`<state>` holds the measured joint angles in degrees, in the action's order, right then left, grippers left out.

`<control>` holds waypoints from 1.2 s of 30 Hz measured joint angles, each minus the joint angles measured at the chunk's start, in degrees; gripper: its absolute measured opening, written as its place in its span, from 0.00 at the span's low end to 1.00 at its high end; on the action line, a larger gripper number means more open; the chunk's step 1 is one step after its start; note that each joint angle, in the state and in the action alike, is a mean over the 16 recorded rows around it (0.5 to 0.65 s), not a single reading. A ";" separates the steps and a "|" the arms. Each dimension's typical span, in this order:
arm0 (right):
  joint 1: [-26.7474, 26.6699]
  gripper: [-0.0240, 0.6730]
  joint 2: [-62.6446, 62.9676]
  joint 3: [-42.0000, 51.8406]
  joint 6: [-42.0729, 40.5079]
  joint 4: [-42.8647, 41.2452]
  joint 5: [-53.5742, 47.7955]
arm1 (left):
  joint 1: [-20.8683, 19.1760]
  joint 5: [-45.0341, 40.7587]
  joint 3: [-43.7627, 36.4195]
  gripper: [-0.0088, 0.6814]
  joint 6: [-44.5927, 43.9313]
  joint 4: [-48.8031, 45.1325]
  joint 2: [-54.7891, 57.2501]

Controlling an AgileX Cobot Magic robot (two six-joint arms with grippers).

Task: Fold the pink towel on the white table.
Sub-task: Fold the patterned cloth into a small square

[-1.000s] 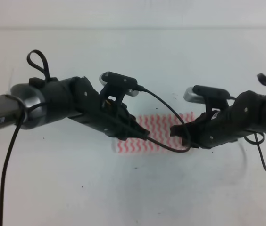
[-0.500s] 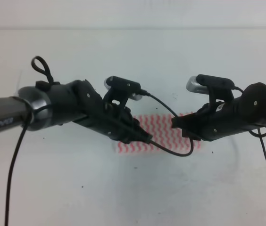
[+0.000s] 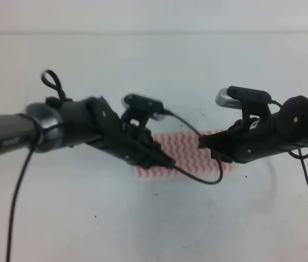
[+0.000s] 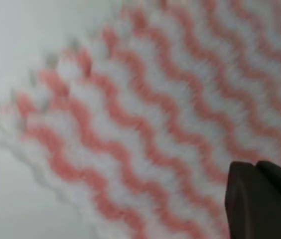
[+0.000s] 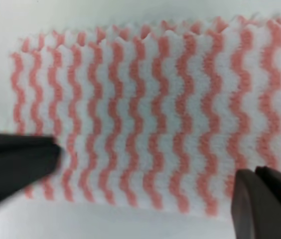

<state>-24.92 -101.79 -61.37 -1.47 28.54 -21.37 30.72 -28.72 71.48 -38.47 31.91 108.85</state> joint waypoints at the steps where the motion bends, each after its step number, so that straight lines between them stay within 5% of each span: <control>1: 0.00 0.01 0.00 0.00 -0.01 -0.01 -0.01 | -0.10 0.28 -0.05 0.01 -0.05 0.04 -0.94; 15: 0.00 0.01 0.00 -1.34 -0.09 -0.30 -2.67 | -2.77 8.18 -7.40 0.01 -7.83 10.26 -14.13; 25: 1.34 0.01 0.02 -4.66 0.52 -2.03 -6.99 | -3.93 9.99 -13.48 0.01 -33.04 37.38 -14.51; 36: 4.54 0.04 0.02 -5.47 1.47 -2.26 -10.11 | -9.01 -1.68 -14.34 0.01 -53.27 62.07 -7.32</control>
<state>-20.39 -101.77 -66.84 0.00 26.28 -31.48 21.71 -30.41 57.14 -91.74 93.99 101.53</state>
